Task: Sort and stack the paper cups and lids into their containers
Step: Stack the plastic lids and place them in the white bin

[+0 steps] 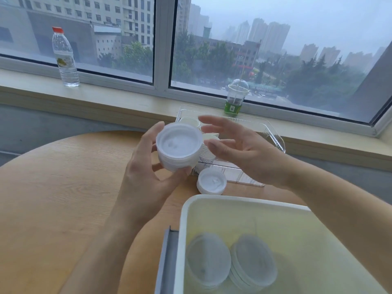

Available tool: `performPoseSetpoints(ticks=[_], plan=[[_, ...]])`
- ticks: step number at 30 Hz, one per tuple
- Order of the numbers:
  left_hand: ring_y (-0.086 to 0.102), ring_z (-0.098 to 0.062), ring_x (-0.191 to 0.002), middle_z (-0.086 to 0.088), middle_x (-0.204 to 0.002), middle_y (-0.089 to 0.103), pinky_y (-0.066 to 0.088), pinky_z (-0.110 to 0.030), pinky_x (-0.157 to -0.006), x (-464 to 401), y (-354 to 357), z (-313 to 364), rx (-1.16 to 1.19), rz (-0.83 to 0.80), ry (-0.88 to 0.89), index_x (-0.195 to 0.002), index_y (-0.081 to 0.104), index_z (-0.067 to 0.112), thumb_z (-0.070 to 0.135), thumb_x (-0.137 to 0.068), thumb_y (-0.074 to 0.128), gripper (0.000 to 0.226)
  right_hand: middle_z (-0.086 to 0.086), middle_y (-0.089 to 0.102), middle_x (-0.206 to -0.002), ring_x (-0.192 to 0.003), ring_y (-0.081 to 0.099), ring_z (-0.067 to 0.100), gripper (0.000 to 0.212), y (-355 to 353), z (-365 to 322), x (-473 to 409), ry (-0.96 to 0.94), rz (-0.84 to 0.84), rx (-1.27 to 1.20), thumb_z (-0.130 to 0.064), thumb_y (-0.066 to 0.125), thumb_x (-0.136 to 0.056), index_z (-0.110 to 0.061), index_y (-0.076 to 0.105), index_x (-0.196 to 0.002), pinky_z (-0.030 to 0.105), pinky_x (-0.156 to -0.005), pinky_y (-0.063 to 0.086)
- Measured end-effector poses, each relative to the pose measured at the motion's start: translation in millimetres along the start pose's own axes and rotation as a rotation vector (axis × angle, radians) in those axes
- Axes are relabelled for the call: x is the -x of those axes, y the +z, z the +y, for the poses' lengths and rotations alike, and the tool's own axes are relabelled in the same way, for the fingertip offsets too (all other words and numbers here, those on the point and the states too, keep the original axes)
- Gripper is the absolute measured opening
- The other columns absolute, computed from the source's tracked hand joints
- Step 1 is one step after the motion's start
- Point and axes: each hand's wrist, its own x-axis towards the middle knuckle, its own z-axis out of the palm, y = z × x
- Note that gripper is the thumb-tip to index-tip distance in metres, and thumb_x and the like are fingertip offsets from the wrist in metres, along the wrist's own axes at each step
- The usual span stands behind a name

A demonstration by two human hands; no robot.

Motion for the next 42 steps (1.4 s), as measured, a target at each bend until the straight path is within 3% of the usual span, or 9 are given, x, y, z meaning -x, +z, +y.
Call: performPoseSetpoints(ticks=[4, 12, 15, 24, 29, 33, 37, 40, 42], plan=[[0.055, -0.004, -0.133, 0.015, -0.144, 0.057, 0.053, -0.017, -0.099, 10, 1, 33, 0.045, -0.054, 0.084, -0.156, 0.04, 0.033, 0.05, -0.073, 0.085, 0.096, -0.007, 0.057, -0.145, -0.117, 0.069, 0.001, 0.059, 1, -21, 21, 0.001, -0.001, -0.102, -0.038, 0.061, -0.094, -0.036, 0.047, -0.151, 0.021, -0.101, 0.054], [0.061, -0.003, -0.128, 0.021, -0.136, 0.063, 0.051, -0.014, -0.099, 31, -1, 68, 0.028, -0.198, 0.163, -0.153, 0.045, 0.031, 0.048, -0.075, 0.093, 0.093, -0.006, 0.063, -0.142, -0.124, 0.068, 0.022, 0.057, -4, -31, 78, 0.066, 0.006, -0.226, -0.034, 0.064, -0.096, -0.04, 0.048, -0.15, 0.055, -0.106, 0.054], [0.061, -0.004, -0.129, 0.021, -0.138, 0.063, 0.052, -0.023, -0.104, 44, -2, 74, 0.004, -0.25, 0.172, -0.152, 0.046, 0.032, 0.051, -0.072, 0.092, 0.095, -0.003, 0.065, -0.14, -0.124, 0.068, 0.022, 0.051, -2, -29, 99, 0.101, -0.005, -0.269, -0.033, 0.066, -0.096, -0.032, 0.054, -0.146, 0.052, -0.106, 0.055], [0.067, -0.005, -0.11, 0.022, -0.118, 0.069, 0.05, -0.015, -0.093, 80, -11, 78, -0.094, -0.43, 0.139, -0.14, 0.054, 0.044, 0.071, -0.056, 0.087, 0.094, -0.001, 0.065, -0.142, -0.128, 0.066, 0.023, 0.06, 10, -12, 152, 0.237, -0.12, -0.435, -0.036, 0.07, -0.086, -0.024, 0.056, -0.143, 0.039, -0.101, 0.058], [0.067, -0.004, -0.114, 0.021, -0.117, 0.071, 0.049, -0.017, -0.095, 83, -17, 77, -0.081, -0.59, 0.171, -0.134, 0.061, 0.036, 0.071, -0.068, 0.081, 0.077, 0.002, 0.062, -0.147, -0.133, 0.061, 0.027, 0.06, 9, 3, 169, 0.3, -0.208, -0.475, -0.032, 0.065, -0.091, -0.018, 0.053, -0.148, 0.046, -0.104, 0.056], [0.067, 0.007, -0.101, 0.021, -0.11, 0.073, 0.045, -0.012, -0.082, 83, -15, 75, -0.109, -0.595, 0.153, -0.131, 0.065, 0.037, 0.08, -0.092, 0.046, 0.061, 0.0, 0.063, -0.145, -0.131, 0.063, 0.024, 0.053, 10, 14, 178, 0.374, -0.261, -0.516, -0.033, 0.065, -0.091, -0.023, 0.06, -0.143, 0.037, -0.099, 0.057], [0.059, -0.001, -0.06, 0.022, -0.112, 0.073, 0.04, -0.01, -0.064, 80, -8, 74, -0.137, -0.522, 0.135, -0.134, 0.063, 0.039, 0.06, -0.105, 0.041, 0.042, -0.004, 0.063, -0.143, -0.127, 0.065, 0.019, 0.047, 21, 24, 180, 0.446, -0.31, -0.425, -0.036, 0.069, -0.091, -0.031, 0.064, -0.138, 0.036, -0.101, 0.056], [0.051, 0.028, -0.066, 0.016, -0.116, 0.073, 0.038, 0.0, -0.067, 77, -5, 72, -0.165, -0.467, 0.154, -0.137, 0.064, 0.027, 0.04, -0.107, 0.052, 0.035, -0.012, 0.062, -0.143, -0.124, 0.067, 0.018, 0.046, 31, 27, 177, 0.477, -0.374, -0.328, -0.036, 0.069, -0.094, -0.036, 0.061, -0.14, 0.036, -0.105, 0.053], [0.049, 0.031, -0.068, 0.017, -0.124, 0.07, 0.038, -0.005, -0.066, 76, -5, 69, -0.179, -0.461, 0.112, -0.14, 0.061, 0.03, 0.044, -0.107, 0.049, 0.037, -0.015, 0.062, -0.138, -0.114, 0.069, 0.016, 0.044, 36, 26, 175, 0.493, -0.391, -0.285, -0.038, 0.072, -0.095, -0.041, 0.062, -0.137, 0.035, -0.106, 0.052]])
